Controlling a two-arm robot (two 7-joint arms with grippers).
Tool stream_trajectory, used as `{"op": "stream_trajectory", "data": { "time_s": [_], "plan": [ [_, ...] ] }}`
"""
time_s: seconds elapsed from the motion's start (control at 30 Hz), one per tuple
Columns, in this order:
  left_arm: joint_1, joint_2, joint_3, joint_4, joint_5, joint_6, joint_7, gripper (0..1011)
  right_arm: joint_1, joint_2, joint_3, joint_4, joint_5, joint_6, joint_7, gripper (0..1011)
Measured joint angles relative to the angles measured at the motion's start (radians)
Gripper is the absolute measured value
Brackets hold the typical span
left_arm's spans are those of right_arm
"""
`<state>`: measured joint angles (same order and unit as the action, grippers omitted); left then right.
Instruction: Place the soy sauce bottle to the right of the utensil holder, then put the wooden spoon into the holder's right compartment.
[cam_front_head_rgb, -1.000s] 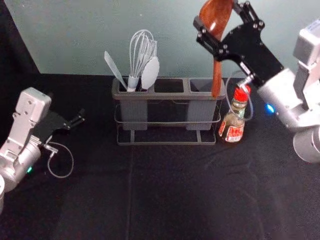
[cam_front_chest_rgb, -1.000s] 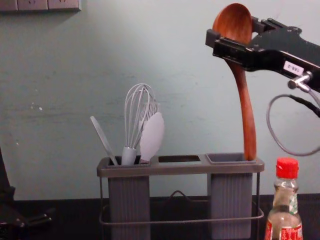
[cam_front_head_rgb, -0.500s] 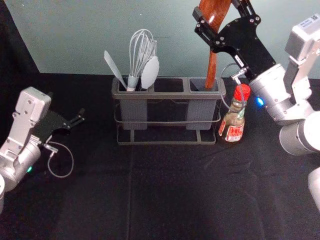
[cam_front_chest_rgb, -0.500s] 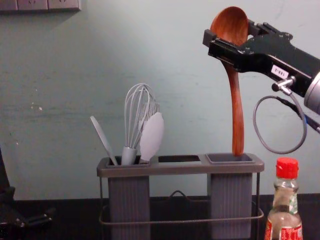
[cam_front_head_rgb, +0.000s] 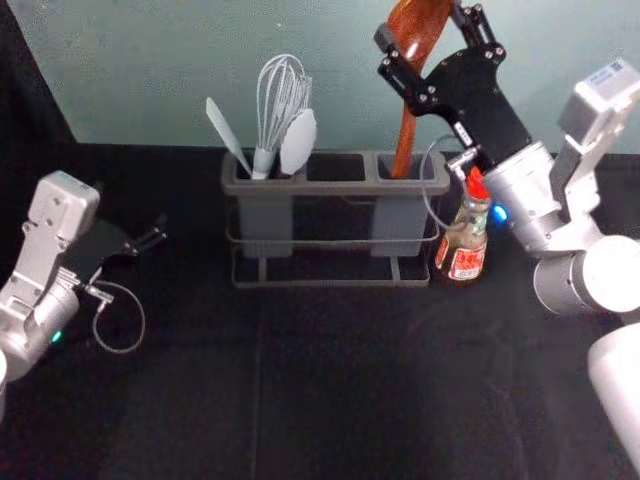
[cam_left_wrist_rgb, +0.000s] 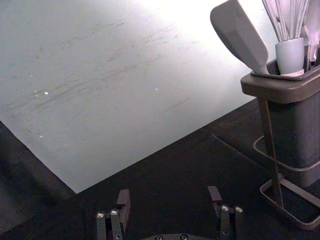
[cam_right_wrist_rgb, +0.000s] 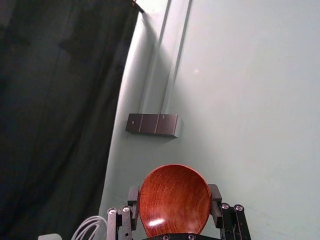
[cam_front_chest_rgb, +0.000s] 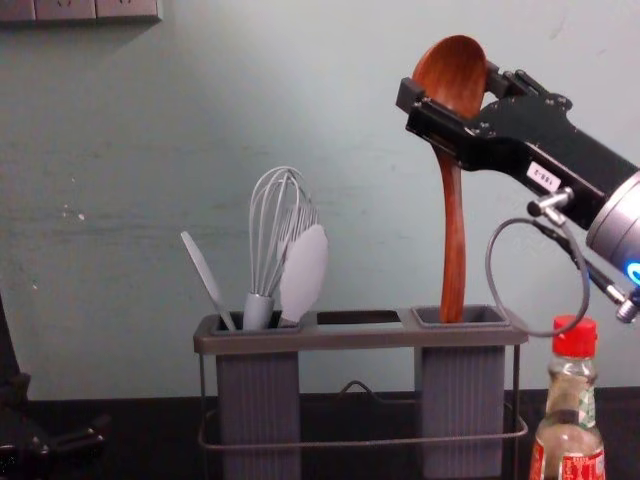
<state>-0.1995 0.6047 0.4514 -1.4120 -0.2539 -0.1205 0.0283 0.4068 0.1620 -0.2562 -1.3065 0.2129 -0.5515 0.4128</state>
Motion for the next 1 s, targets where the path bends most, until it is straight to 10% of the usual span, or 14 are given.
{"op": "stream_trajectory", "data": {
  "time_s": [1.0],
  "plan": [
    [0.000, 0.000, 0.000, 0.000, 0.000, 0.000, 0.000, 1011, 0.002, -0.026, 0.022, 0.133, 0.006, -0.134, 0.060, 837]
  ]
}}
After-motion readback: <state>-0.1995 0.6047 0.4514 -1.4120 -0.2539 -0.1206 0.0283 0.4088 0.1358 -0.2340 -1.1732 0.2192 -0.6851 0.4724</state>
